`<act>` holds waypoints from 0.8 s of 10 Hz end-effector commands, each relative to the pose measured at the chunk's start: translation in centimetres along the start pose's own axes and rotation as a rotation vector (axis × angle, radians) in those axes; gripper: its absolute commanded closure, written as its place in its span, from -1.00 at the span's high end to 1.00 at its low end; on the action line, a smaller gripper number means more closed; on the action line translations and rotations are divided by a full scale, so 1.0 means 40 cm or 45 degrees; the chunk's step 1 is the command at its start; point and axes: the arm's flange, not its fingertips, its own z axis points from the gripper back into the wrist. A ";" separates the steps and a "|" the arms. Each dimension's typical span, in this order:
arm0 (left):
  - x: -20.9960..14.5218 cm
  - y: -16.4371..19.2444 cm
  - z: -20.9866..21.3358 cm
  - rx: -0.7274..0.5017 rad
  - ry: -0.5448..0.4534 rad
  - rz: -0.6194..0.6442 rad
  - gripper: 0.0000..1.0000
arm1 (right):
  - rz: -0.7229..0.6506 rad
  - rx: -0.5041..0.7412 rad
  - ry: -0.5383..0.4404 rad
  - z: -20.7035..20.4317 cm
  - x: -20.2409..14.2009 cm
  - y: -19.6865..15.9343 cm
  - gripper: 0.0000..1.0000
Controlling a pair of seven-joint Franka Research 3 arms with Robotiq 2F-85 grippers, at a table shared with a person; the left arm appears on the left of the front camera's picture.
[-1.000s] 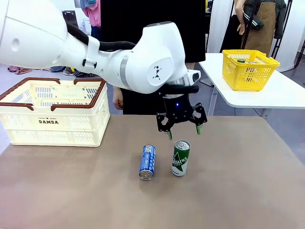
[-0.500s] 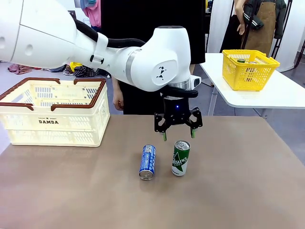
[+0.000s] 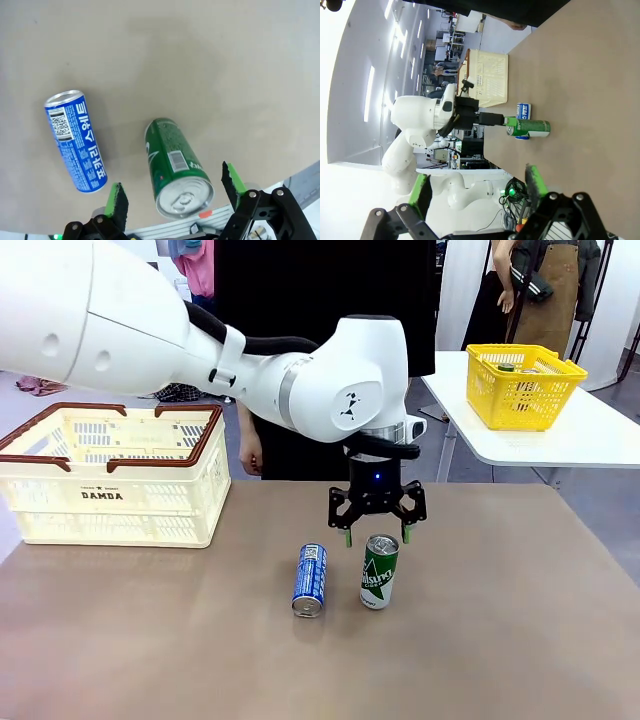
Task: Place the drinks into the Shopping basket.
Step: Pick up one drink and place it into the Shopping basket.
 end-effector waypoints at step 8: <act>0.026 -0.023 -0.076 0.035 0.113 -0.080 1.00 | 0.016 0.025 -0.013 0.001 0.005 0.005 1.00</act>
